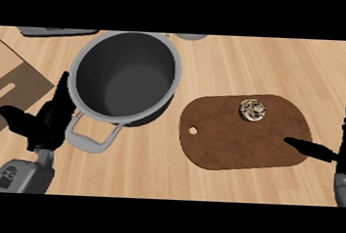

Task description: Pick the cupcake from the cutting board and place it in the pot

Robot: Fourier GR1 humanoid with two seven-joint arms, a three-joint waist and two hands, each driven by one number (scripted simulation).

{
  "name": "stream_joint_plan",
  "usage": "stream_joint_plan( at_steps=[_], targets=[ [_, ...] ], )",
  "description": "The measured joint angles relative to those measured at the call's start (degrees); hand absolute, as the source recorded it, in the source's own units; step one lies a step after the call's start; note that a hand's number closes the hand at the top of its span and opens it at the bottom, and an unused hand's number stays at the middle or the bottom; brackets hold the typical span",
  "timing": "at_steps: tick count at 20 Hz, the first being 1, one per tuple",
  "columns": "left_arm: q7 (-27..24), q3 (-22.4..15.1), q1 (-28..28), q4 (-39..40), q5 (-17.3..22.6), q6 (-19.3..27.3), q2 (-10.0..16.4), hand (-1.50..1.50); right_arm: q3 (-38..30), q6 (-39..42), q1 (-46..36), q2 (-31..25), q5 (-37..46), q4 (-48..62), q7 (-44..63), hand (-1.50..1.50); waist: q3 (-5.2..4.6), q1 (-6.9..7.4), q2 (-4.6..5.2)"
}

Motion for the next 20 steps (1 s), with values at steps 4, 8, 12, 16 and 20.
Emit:
stream_joint_plan(
  at_steps=[4, 8, 12, 16, 20],
  targets=[
    [2.1, -3.8, 0.4, -2.4, 0.9, -3.5, -1.1, 0.0, 1.4, -7.9, 1.2, -1.6, 8.0, 4.1, 11.7, -1.5, -0.16, 3.59, -1.04],
    [4.1, -5.7, 1.1, -4.1, 1.6, -5.6, -1.1, 0.0, 4.8, -7.9, -1.1, -4.9, 15.3, 3.8, 26.6, -1.5, -0.34, 5.92, -1.81],
    [5.8, -6.6, 2.2, -5.6, 2.3, -6.7, -1.0, 0.0, 8.2, -3.7, -5.9, -6.8, 20.7, 0.5, 41.8, -1.5, -0.1, 6.85, -2.19],
    [8.0, -8.3, 3.0, -5.8, 2.7, -7.3, -1.6, 0.0, 10.2, 3.1, -12.1, -7.0, 22.8, -4.2, 53.9, -1.5, -0.06, 6.94, -2.27],
    [9.8, -9.3, 4.3, -7.5, 3.0, -7.1, -2.0, 0.0, 9.9, 8.5, -17.7, -6.6, 23.2, -7.0, 60.6, -1.5, 0.0, 7.08, -2.35]
  ],
)
